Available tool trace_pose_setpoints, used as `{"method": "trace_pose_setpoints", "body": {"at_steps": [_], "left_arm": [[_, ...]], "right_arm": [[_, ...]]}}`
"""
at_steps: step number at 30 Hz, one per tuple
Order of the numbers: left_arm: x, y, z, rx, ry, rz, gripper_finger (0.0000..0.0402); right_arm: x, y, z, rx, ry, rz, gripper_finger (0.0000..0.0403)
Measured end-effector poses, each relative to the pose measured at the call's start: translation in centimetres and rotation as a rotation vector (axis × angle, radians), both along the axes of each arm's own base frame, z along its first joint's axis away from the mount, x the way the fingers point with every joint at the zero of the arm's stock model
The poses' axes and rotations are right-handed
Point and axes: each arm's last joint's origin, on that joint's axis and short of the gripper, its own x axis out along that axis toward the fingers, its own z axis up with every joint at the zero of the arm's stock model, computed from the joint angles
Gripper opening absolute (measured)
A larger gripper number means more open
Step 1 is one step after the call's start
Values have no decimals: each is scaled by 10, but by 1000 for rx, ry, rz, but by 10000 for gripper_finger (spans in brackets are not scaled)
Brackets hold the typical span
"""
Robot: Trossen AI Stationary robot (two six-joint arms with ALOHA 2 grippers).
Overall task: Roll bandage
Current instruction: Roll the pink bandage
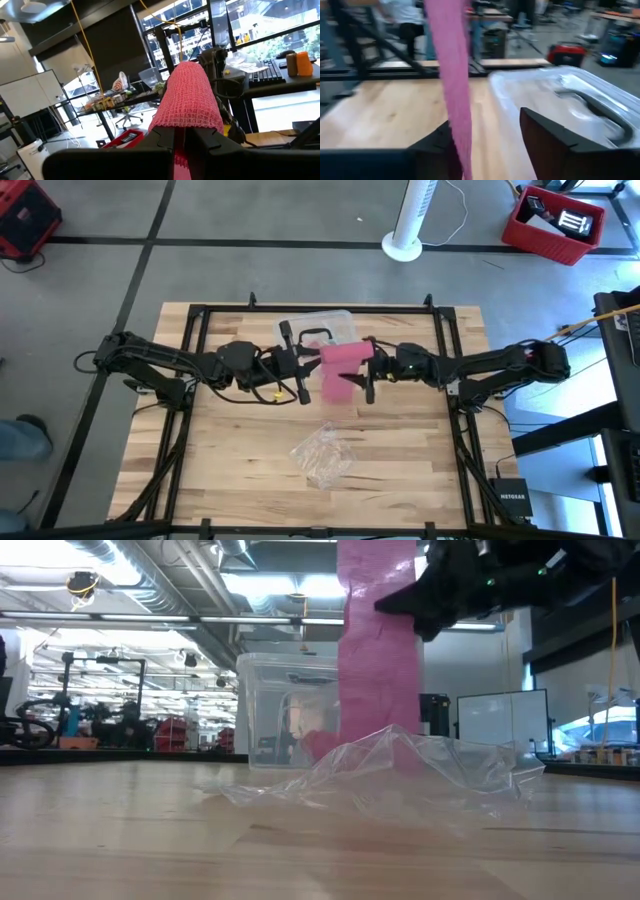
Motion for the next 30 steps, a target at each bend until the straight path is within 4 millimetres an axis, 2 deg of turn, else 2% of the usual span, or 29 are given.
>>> {"method": "trace_pose_setpoints", "body": {"at_steps": [3, 6, 8, 10, 14, 20, 25, 30], "left_arm": [[0, 0, 0, -2, -1, 0, 11], [0, 0, 0, -2, 0, 0, 11], [0, 0, 0, -2, 4, -1, 11], [0, -1, -1, -13, 9, -5, 11], [-3, -9, 0, -39, 13, -35, 11], [-16, -17, 11, -35, -18, -70, 11], [-25, -10, 21, 26, -45, -30, 11], [-24, 2, 18, 90, 23, 121, 11]], "right_arm": [[3, -1, -1, 4, -17, -3, 172], [3, 1, 2, 2, -48, 69, 168], [3, 3, 4, -21, -75, 102, 152], [2, 3, 9, -48, -107, 112, 116], [-2, 1, 12, -128, -91, 123, 18], [-6, 4, 10, -130, -37, 161, 6], [-6, 23, 11, -95, -47, 295, 7], [-7, 45, 14, -103, -59, 314, 7]]}}
